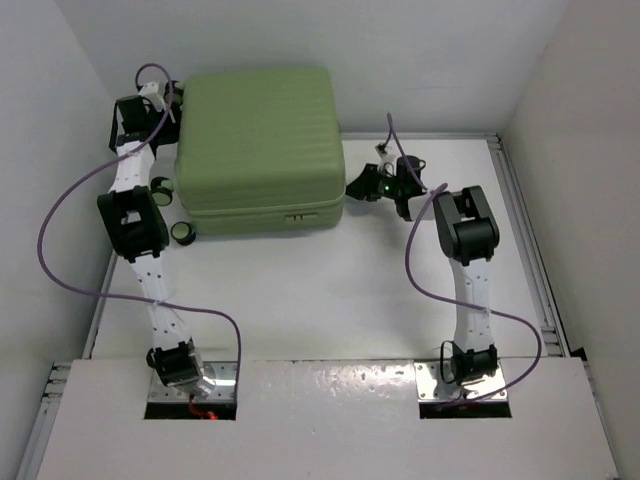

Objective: Pack the luggage

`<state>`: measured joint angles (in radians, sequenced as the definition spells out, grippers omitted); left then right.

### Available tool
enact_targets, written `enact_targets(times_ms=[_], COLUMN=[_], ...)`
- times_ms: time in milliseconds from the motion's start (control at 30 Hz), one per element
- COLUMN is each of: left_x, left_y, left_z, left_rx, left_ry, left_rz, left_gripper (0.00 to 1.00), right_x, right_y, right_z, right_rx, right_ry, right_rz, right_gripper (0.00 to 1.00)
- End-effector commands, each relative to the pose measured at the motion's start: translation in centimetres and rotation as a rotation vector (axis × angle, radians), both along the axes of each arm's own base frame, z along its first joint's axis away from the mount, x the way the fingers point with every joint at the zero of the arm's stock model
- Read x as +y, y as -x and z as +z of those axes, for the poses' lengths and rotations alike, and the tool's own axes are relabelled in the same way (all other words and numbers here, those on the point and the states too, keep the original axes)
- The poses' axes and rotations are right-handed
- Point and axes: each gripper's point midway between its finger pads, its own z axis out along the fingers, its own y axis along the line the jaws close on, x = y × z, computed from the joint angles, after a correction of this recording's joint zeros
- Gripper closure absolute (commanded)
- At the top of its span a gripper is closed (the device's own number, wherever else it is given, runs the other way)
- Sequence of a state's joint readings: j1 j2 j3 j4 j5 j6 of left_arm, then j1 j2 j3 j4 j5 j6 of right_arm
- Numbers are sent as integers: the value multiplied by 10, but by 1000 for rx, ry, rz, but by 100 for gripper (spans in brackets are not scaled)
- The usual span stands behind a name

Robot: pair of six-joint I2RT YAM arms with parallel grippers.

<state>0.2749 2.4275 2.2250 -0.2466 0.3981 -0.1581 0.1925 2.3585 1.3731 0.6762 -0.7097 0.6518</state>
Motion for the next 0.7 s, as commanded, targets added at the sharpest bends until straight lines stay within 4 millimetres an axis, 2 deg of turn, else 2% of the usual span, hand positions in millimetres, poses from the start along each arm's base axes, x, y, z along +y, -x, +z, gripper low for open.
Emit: enact_targets(times_ms=[0, 33, 67, 100, 133, 167, 200, 233, 267, 300, 333, 367, 400, 433, 467, 500, 533, 600, 633, 667], left_x=[-229, -240, -258, -270, -279, -297, -304, -311, -318, -333, -338, -340, -339, -333, -328, -306, -282, -247, -210, -193], left_y=[20, 25, 32, 39, 46, 59, 69, 73, 85, 96, 99, 105, 99, 90, 81, 63, 47, 23, 17, 14], left_z=[36, 33, 30, 32, 25, 16, 12, 21, 10, 9, 9, 8, 9, 7, 17, 38, 46, 92, 120, 143], left_rx=[-88, -84, -80, -83, -63, -42, -36, -49, -28, -22, -19, -16, -16, -8, -25, -71, -88, -202, -259, -308], left_ry=[123, 127, 129, 151, 169, 193, 190, 190, 187, 173, 145, 114, 73, 53, 28, 18, -4, 38, 33, 34], left_rz=[-620, -653, -702, -757, -785, -851, -884, -904, -943, -984, -991, -994, -948, -890, -832, -736, -622, -475, -379, -332], left_gripper=[24, 20, 16, 15, 15, 14, 14, 14, 12, 11, 11, 9, 6, 4, 2, 0, 0, 0, 0, 0], right_x=[97, 95, 102, 103, 108, 115, 118, 123, 131, 137, 141, 151, 153, 157, 159, 164, 166, 171, 173, 174], right_y=[107, 122, 137, 151, 162, 173, 181, 190, 200, 209, 213, 226, 230, 231, 234, 241, 240, 246, 246, 249], right_z=[117, 106, 115, 114, 116, 127, 126, 127, 132, 136, 137, 140, 144, 147, 145, 149, 149, 150, 156, 156], right_rx=[-306, -280, -312, -325, -329, -367, -378, -380, -407, -408, -423, -433, -444, -457, -446, -456, -464, -464, -479, -488], right_ry=[-149, -148, -152, -147, -152, -157, -159, -163, -170, -177, -177, -184, -186, -184, -184, -188, -183, -180, -178, -173], right_rz=[511, 526, 575, 600, 632, 658, 677, 704, 732, 748, 756, 785, 785, 775, 774, 786, 767, 766, 751, 753], right_gripper=[62, 62, 62, 62, 62, 62, 62, 62, 62, 62, 62, 62, 62, 62, 62, 62, 62, 60, 60, 60])
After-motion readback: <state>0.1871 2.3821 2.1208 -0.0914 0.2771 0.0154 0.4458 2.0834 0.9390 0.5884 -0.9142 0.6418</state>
